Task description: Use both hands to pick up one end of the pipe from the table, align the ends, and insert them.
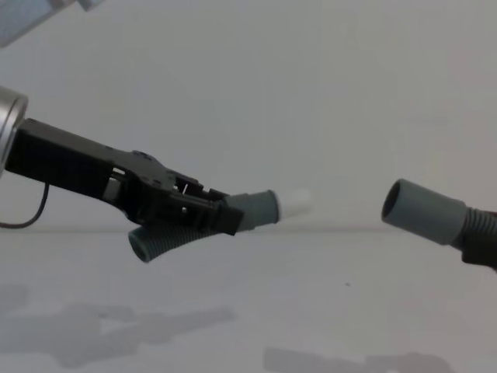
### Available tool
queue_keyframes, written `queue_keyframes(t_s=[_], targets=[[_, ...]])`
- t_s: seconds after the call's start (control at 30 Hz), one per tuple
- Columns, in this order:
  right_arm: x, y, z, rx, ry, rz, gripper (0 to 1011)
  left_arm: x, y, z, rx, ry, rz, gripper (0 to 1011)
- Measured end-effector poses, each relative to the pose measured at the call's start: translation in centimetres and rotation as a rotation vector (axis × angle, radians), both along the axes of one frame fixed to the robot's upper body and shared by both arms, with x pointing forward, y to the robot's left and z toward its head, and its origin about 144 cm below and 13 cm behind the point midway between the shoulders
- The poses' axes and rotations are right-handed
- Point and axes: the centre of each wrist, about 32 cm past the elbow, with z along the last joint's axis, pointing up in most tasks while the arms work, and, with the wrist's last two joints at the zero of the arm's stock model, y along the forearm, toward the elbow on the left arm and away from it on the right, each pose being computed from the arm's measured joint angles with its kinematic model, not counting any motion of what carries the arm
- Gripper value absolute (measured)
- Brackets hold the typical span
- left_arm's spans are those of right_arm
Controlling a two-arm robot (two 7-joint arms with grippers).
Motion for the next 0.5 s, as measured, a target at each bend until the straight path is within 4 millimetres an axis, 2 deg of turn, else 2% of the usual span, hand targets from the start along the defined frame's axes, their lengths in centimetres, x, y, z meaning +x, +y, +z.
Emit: queue_keyframes(t_s=[0.5], targets=[[0.18, 0.69, -0.1, -0.059, -0.082, -0.044, 164, 0.68, 0.13, 0.48, 0.013, 0.07, -0.097, 341]])
